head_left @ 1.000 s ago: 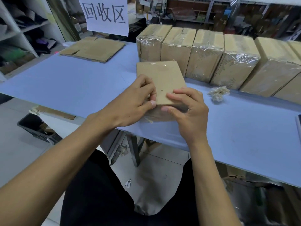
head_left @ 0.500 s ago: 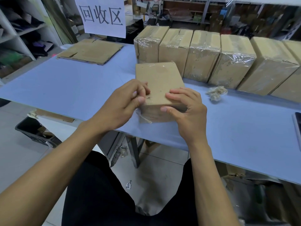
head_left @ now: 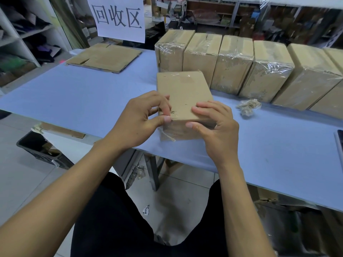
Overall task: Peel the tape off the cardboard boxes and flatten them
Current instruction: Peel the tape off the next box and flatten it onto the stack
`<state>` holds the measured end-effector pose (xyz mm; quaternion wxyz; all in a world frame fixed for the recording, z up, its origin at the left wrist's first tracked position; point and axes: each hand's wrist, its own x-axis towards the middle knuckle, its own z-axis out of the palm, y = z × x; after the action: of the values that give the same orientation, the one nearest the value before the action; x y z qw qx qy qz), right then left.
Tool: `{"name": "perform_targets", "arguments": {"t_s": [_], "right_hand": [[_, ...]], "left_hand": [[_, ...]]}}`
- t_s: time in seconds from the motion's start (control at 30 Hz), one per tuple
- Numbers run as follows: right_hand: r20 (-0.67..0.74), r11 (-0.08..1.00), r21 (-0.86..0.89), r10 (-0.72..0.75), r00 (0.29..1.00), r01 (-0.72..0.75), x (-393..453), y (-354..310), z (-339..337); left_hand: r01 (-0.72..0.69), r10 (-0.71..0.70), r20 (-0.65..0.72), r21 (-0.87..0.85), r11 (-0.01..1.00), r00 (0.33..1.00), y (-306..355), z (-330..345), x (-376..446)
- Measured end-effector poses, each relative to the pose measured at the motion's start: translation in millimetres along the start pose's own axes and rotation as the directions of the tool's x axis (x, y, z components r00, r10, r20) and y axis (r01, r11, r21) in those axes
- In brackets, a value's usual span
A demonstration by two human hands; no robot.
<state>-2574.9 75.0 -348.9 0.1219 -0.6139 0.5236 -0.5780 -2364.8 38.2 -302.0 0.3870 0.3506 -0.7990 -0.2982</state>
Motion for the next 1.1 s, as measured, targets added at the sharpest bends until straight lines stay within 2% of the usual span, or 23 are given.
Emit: {"name": "perform_targets", "arguments": {"t_s": [0.17, 0.4, 0.5, 0.6, 0.7, 0.8, 0.9, 1.0, 1.1], "right_hand": [[-0.030, 0.998, 0.041, 0.040, 0.999, -0.038, -0.2, 0.2, -0.6], [-0.111, 0.983, 0.134, 0.139, 0.984, -0.124, 0.8, 2.3, 0.5], [-0.156, 0.980, 0.140, 0.162, 0.974, -0.141, -2.2, 1.7, 1.0], [-0.209, 0.977, 0.151, 0.183, 0.961, -0.153, -4.2, -1.8, 1.4], [-0.313, 0.964, 0.182, 0.244, 0.918, -0.194, -7.6, -6.4, -1.8], [-0.359, 0.957, 0.191, 0.276, 0.892, -0.219, -17.3, -8.3, -12.9], [-0.270, 0.974, 0.062, 0.227, 0.936, -0.218, -19.8, -9.8, -34.6], [-0.105, 0.969, -0.155, 0.177, 0.979, -0.192, -4.6, -13.2, -62.6], [0.060, 0.964, -0.244, 0.120, 0.991, -0.101, 15.7, -16.2, -80.7]], "left_hand": [[0.037, -0.038, -0.017, -0.081, 0.996, 0.999, -1.2, -3.5, -6.0], [0.133, -0.153, -0.121, -0.159, 0.978, 0.981, 10.3, 2.6, -22.1], [0.183, -0.214, -0.221, -0.153, 0.971, 0.952, 17.2, 17.9, -19.8], [0.233, -0.275, -0.372, -0.156, 0.960, 0.886, 24.2, 32.9, -11.2], [0.173, -0.229, -0.442, -0.163, 0.971, 0.867, 35.3, 46.9, -2.0], [0.053, -0.053, -0.437, -0.011, 0.999, 0.898, 44.7, 55.1, 5.1], [-0.032, 0.061, -0.398, 0.079, 0.996, 0.915, 46.6, 55.9, 11.5], [-0.078, 0.110, -0.369, 0.101, 0.992, 0.923, 49.7, 61.3, 19.4], [-0.101, 0.136, -0.352, 0.116, 0.988, 0.926, 56.9, 70.7, 27.6]]}}
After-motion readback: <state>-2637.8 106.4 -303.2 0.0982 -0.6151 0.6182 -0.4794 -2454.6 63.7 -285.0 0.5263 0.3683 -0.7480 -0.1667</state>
